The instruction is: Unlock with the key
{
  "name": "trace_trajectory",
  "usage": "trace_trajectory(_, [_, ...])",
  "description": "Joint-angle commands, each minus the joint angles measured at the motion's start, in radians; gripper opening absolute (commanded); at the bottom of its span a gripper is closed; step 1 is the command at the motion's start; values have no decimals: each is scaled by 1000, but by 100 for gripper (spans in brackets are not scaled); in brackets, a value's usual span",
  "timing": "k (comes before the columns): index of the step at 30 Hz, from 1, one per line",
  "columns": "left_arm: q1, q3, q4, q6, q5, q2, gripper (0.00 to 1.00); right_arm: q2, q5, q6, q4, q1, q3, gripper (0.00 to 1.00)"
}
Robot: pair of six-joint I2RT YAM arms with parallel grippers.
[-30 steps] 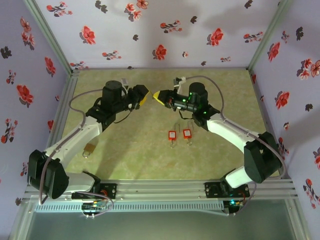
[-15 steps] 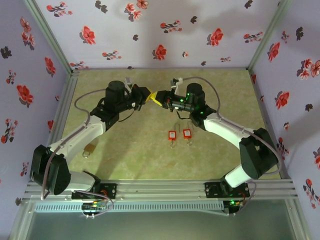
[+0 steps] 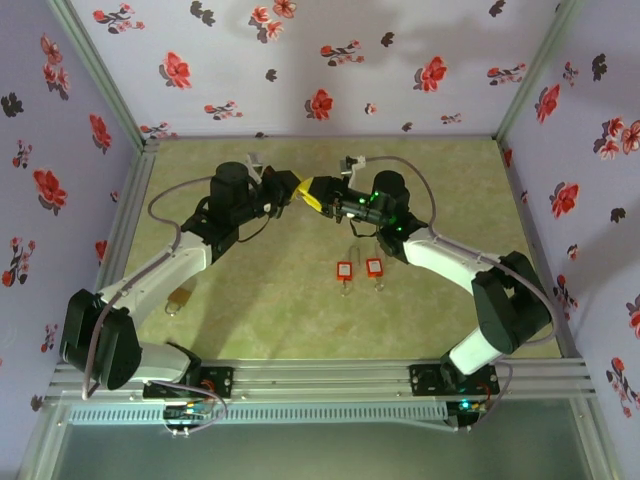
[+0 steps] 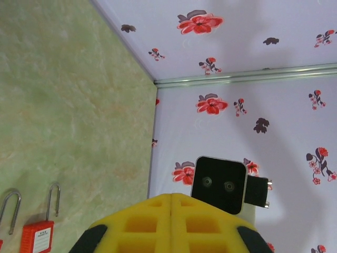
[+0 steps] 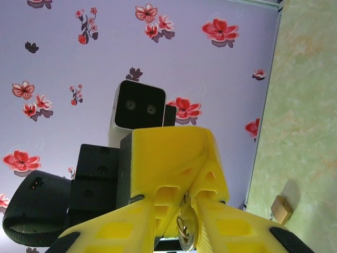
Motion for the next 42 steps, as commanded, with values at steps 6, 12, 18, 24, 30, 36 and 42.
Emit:
trace_trajectory(6, [-5, 2, 50, -7, -31, 31, 0, 12, 22, 32, 111, 22, -18, 9])
trace_trajectory(12, [-5, -12, 64, -6, -35, 24, 0, 7, 30, 25, 103, 22, -19, 0])
trace_trajectory(18, [13, -59, 47, 5, -68, -28, 25, -12, 13, -22, 30, 19, 1, 0])
trace_trajectory(24, [123, -11, -366, 143, -134, -183, 70, -104, 13, -295, -444, 11, 76, 0])
trace_trajectory(30, [206, -15, -925, 200, -285, -388, 81, -148, 20, -548, -822, 0, 179, 0])
trace_trajectory(36, [345, -117, -1241, 179, -326, -544, 84, -158, -6, -590, -872, -23, 176, 0])
trace_trajectory(42, [501, -197, -1288, 211, -295, -567, 86, -155, -46, -608, -876, -38, 167, 0])
